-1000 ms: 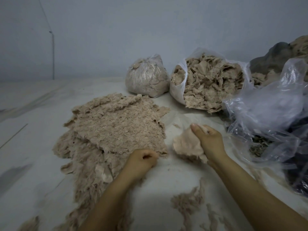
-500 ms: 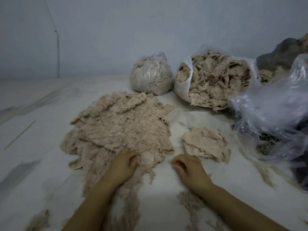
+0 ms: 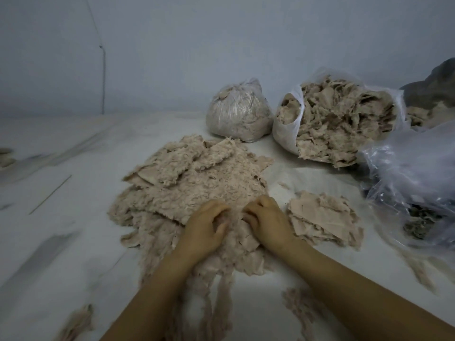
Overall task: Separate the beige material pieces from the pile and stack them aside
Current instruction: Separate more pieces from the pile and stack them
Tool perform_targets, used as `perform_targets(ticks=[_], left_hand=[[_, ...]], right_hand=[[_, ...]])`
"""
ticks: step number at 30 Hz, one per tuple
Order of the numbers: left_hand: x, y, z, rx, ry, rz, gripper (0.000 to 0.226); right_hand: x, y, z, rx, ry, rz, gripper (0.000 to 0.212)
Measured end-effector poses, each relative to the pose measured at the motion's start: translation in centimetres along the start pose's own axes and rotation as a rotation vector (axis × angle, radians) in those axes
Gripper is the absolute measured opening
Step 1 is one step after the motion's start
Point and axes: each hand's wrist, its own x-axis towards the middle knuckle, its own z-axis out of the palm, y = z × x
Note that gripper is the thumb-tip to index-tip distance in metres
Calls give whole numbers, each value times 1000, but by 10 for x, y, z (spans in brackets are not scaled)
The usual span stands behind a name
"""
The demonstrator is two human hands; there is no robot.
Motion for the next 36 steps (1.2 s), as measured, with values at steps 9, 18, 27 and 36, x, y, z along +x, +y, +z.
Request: perform_targets(ticks=[9,18,27,36], left_hand=[[21,-16,37,183,-472,41,44],[19,-9,30,149,-522,54,34],[23,20,32,279,-529,339,72],[14,-6,32,172,-589,118,48]], right_hand=[[-53,-4,-21,574,29,50,28],[-69,10,-20,890,30,360,23],[-67,7,-28,752,2,185,18],[-67,7,-49,1185,177,422,47]])
